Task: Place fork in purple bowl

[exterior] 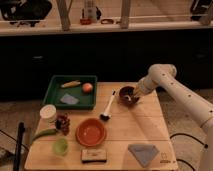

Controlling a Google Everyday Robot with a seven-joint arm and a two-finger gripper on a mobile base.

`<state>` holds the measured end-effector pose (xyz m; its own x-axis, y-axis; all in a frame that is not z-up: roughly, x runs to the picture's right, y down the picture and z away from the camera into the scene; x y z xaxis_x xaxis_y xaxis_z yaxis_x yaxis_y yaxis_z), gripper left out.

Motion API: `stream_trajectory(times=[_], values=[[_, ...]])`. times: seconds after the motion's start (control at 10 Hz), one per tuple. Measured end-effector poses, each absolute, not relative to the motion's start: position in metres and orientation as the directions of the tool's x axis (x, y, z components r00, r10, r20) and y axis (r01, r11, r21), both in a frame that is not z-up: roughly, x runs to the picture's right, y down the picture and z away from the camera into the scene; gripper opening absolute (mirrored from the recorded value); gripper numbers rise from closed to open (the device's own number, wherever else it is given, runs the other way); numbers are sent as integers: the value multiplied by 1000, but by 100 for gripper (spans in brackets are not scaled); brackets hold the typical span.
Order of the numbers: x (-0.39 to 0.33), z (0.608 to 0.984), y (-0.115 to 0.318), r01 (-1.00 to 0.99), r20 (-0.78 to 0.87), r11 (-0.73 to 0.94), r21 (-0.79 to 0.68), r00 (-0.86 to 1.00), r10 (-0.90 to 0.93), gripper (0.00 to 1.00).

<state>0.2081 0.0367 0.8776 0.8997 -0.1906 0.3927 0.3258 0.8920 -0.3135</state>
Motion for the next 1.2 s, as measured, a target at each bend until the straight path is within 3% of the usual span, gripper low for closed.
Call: stream_trajectory(times=[1.2], values=[[191, 885, 28, 382, 408, 863, -331, 882, -234, 2]])
